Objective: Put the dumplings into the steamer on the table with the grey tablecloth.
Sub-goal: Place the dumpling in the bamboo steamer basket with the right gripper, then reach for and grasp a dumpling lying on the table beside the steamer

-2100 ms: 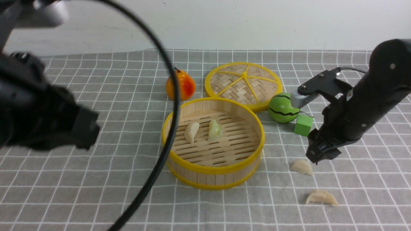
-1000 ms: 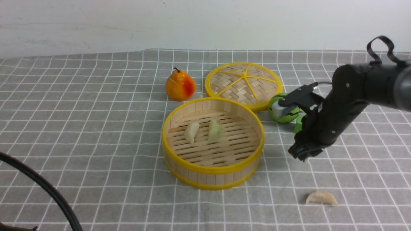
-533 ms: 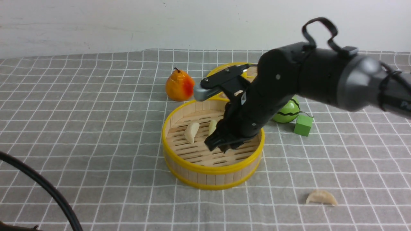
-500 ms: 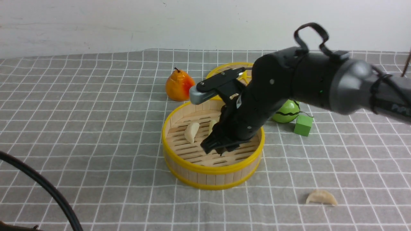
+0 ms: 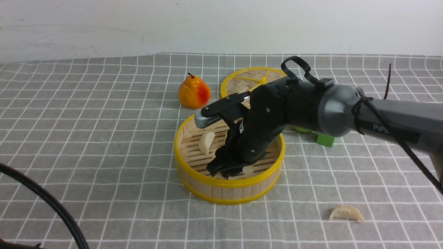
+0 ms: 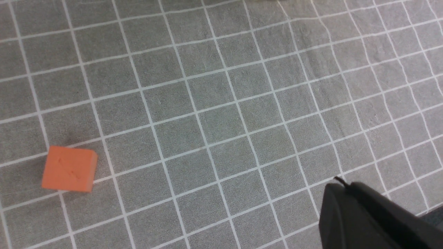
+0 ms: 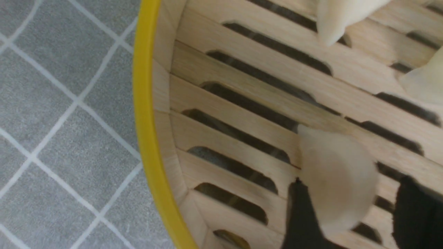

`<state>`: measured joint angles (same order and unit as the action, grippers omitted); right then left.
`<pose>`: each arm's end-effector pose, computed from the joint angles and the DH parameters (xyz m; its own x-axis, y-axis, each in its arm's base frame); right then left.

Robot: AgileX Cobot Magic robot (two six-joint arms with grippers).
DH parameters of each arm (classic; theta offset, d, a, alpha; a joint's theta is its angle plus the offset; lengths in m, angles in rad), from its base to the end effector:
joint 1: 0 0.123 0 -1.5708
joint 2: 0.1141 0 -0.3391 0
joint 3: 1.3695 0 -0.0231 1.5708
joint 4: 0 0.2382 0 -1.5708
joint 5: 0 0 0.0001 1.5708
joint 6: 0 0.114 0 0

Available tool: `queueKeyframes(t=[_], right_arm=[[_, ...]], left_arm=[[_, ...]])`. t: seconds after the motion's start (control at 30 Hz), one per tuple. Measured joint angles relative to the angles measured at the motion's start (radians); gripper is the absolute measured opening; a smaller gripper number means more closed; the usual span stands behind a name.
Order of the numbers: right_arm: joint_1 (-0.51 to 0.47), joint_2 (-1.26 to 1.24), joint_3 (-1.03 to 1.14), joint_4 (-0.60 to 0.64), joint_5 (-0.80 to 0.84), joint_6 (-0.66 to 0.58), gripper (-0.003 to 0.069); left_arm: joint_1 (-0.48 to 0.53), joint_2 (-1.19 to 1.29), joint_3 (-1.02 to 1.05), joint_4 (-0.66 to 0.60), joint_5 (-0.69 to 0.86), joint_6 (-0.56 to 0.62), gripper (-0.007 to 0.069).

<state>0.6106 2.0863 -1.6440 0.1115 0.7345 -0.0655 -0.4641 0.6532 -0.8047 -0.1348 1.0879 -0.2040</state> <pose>0.3916 0.2844 0.2353 -0.7354 -0.4935 -0.4644 -0.5875 0.8058 0.0741 0.0448 -0.0376 0.3524 -0.7813 0.0982 -0.6164 0.3203 0.9107 -0.2609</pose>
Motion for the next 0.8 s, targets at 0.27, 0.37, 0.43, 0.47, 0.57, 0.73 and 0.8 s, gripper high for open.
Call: queueKeyframes(t=[0.27, 0.37, 0.43, 0.47, 0.57, 0.73, 0.8], right_arm=[[-0.007, -0.153, -0.085, -0.148, 0.333, -0.011, 0.0488], [-0.044, -0.251, -0.016, -0.154, 0.39, -0.04, 0.0491], [-0.083, -0.3, 0.066, -0.14, 0.397, -0.066, 0.0491], [-0.125, -0.337, 0.131, -0.122, 0.388, -0.088, 0.0491], [-0.197, -0.38, 0.252, -0.093, 0.356, -0.141, 0.0491], [-0.309, -0.393, 0.458, -0.039, 0.214, -0.324, 0.0491], [-0.322, -0.372, 0.501, -0.032, 0.152, -0.399, 0.0491]], left_arm=[[0.0, 0.0, 0.0, 0.0, 0.011, 0.0, -0.0001], [0.0, 0.0, 0.0, 0.0, 0.011, 0.0, 0.0001], [0.0, 0.0, 0.0, 0.0, 0.012, 0.0, 0.0004], [0.0, 0.0, 0.0, 0.0, 0.012, 0.001, 0.0004], [0.0, 0.0, 0.0, 0.0, 0.012, 0.008, 0.0006], [0.0, 0.0, 0.0, 0.0, 0.014, 0.016, 0.0006], [0.0, 0.0, 0.0, 0.0, 0.014, 0.019, 0.0006]])
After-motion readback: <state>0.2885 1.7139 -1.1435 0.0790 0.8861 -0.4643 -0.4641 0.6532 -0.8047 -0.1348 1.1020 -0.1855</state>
